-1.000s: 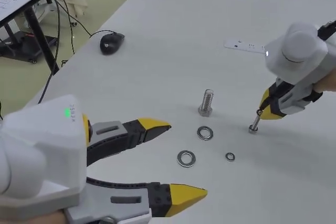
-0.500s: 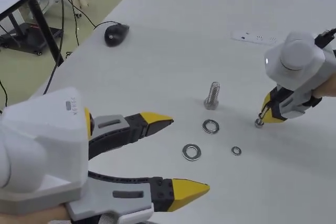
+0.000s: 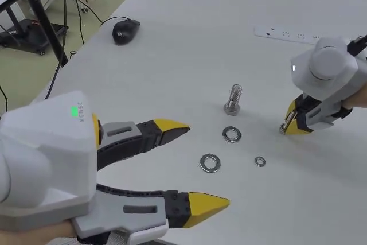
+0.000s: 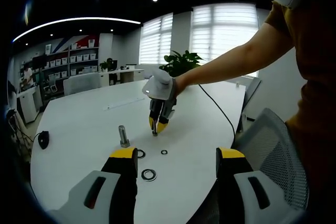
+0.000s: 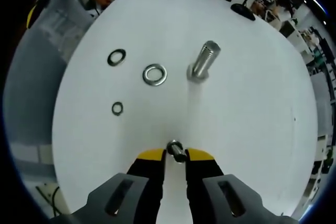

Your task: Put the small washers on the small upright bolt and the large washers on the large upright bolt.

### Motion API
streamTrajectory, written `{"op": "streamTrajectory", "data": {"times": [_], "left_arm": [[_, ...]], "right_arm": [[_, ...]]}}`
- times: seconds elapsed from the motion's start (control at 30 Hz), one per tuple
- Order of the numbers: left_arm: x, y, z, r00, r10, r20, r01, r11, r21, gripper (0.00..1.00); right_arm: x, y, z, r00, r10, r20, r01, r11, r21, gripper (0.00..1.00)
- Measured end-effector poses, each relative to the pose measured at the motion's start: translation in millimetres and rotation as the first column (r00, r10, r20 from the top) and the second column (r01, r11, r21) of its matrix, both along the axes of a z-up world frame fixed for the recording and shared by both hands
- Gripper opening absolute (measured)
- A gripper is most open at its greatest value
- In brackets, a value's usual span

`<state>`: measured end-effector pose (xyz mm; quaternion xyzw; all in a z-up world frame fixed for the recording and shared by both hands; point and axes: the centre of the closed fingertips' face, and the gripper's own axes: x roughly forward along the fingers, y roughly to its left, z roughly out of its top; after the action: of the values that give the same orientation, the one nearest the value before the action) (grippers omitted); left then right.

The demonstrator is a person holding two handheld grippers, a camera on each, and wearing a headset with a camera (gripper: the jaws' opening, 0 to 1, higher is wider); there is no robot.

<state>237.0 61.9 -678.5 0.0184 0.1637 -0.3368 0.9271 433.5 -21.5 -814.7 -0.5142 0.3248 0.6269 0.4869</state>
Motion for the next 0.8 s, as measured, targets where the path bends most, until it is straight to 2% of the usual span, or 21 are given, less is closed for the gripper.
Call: {"op": "streamTrajectory", "data": {"times": [0.37, 0.57, 0.8], "left_arm": [[-3.6, -3.2, 4.8, 1.000, -0.013, 0.016, 0.013, 1.000, 0.013, 0.60], [-10.3, -7.9, 10.8, 0.999, -0.019, 0.031, 0.018, 1.000, 0.024, 0.60], [-20.7, -10.4, 17.6, 0.998, -0.025, 0.052, 0.023, 0.999, 0.030, 0.59]], "right_arm": [[-10.4, -15.4, 14.4, 0.999, -0.045, 0.007, 0.045, 0.999, 0.017, 0.15], [-29.2, -21.5, 20.9, 0.999, -0.053, 0.001, 0.053, 0.998, 0.024, 0.16], [-54.8, -16.6, 25.4, 0.999, -0.039, -0.014, 0.039, 0.999, 0.028, 0.16]]}}
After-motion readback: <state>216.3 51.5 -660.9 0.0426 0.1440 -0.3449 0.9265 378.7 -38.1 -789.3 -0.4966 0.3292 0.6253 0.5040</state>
